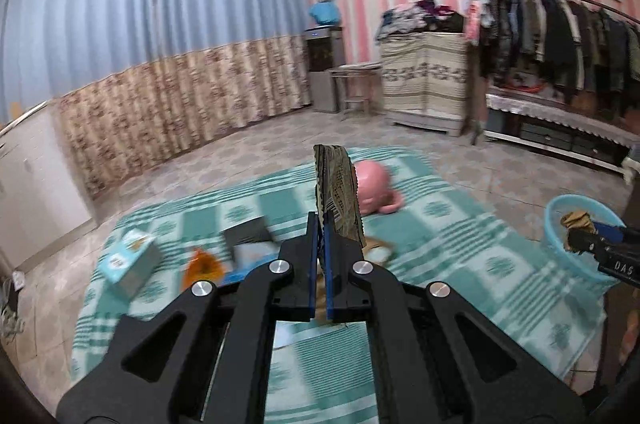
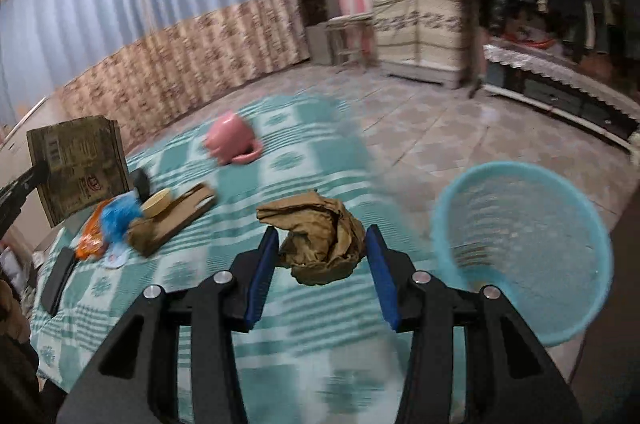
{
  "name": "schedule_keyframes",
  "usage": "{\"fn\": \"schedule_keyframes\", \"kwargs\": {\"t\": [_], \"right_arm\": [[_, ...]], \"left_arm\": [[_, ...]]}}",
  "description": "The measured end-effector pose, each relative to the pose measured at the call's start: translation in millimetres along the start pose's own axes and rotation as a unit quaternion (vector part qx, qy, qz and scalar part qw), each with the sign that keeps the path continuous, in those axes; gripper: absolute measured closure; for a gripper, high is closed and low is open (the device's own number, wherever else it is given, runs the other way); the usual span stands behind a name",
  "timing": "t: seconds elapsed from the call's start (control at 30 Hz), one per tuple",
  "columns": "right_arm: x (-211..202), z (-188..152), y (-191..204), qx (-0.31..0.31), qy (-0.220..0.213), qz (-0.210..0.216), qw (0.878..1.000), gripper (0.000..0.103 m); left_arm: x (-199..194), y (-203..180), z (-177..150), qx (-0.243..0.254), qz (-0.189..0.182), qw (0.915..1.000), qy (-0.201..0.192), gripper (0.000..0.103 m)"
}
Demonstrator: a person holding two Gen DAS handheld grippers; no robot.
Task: Collect trash
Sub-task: 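Carry packet and paper bag to the basket while opening the left tool over it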
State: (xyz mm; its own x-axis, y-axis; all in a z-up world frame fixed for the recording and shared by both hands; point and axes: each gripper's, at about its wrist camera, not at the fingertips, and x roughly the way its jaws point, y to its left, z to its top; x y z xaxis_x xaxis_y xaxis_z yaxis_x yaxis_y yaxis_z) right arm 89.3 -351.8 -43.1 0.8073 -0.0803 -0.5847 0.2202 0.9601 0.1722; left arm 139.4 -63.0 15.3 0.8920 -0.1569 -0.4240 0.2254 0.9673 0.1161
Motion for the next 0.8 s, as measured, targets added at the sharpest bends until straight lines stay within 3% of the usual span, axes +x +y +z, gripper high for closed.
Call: {"fn": "schedule_keyframes", "kwargs": {"t": [0.4,0.57,0.8], "right_arm": [[-31,4,-124,0.063,-0.023,-0.113,0.991,0.058],[-36,-1,-154,0.086,-0.025,-0.137,0.987,0.058],[-29,-4,-179,0.096,-0.015,-0.153,0.983,0.058]], "left_arm": [[40,-149,18,0.046,-0.140,0.9890,0.011,0.102],[55,-206,20,0.062,-0.209,0.9754,0.034,0.102],[70,-269,12,0.108,-0.262,0.9576,0.050,0.102]]}}
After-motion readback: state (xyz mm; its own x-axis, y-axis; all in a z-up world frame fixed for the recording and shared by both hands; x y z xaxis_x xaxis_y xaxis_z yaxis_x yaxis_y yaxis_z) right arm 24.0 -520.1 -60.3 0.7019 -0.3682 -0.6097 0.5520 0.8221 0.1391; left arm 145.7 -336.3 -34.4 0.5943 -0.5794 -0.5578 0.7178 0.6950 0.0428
